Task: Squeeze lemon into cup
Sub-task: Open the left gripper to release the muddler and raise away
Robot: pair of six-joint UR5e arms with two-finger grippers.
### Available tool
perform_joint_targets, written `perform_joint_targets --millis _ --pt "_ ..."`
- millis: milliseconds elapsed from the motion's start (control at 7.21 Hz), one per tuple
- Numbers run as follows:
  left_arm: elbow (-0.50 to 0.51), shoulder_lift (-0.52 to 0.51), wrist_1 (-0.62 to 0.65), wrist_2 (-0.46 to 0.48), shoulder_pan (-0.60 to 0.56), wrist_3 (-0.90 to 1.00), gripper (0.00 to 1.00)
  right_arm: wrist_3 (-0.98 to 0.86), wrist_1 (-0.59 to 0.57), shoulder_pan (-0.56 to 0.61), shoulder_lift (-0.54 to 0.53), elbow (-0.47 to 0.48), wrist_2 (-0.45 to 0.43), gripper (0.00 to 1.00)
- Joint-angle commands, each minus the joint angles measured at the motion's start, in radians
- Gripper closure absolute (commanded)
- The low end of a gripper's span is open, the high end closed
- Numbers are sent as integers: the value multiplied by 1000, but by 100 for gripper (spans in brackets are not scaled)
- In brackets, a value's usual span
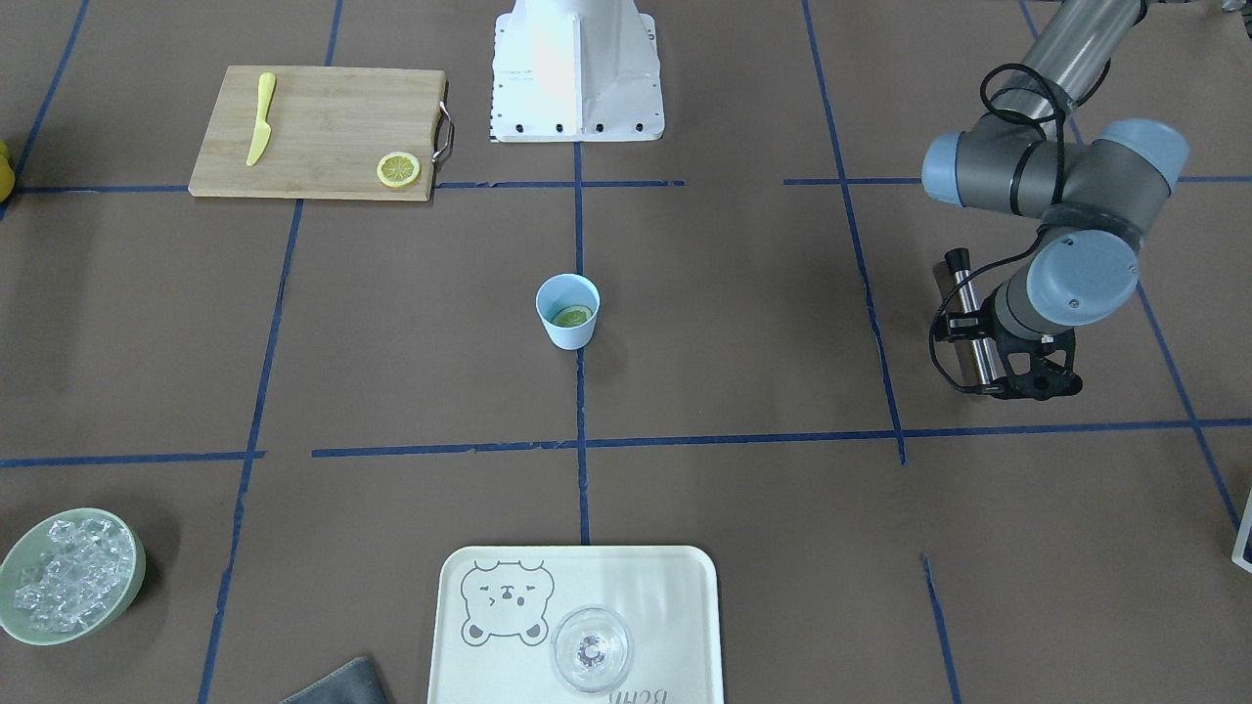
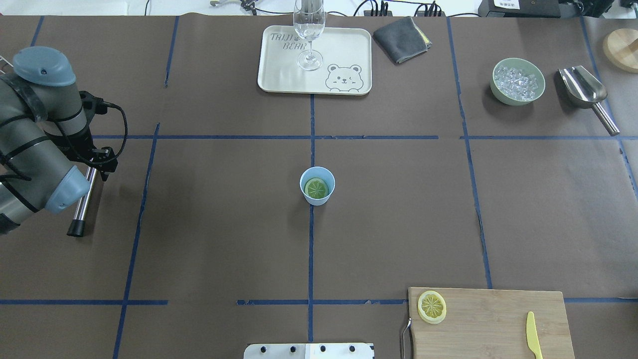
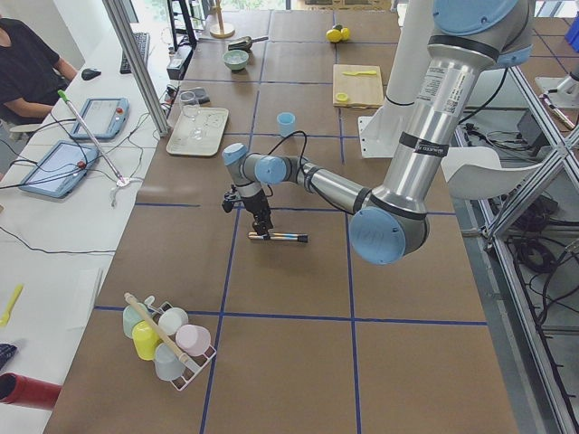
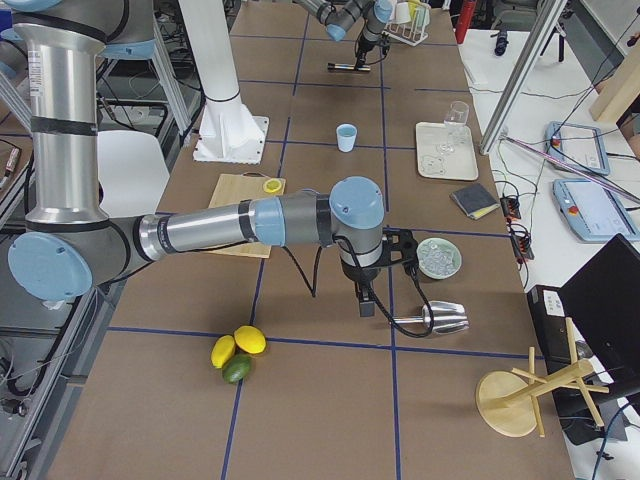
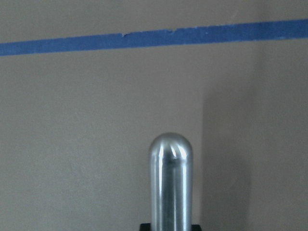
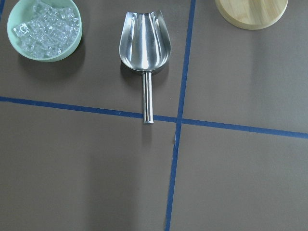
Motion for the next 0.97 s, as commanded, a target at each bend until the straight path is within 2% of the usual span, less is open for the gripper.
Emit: perform_joint_targets --millis 0,277,555,832 --pt "-33 -7 -1 4 -68 14 0 0 -3 0 -1 -3 -4 0" --pt "-89 -14 -1 -3 -186 107 0 0 -12 -14 -10 -15 -4 0" --pt "-99 -19 -1 -44 -318 250 0 -9 -1 -18 -17 -122 -1 0" --pt "-108 -18 -1 -59 -388 312 0 -5 -1 -49 -14 -172 -3 0"
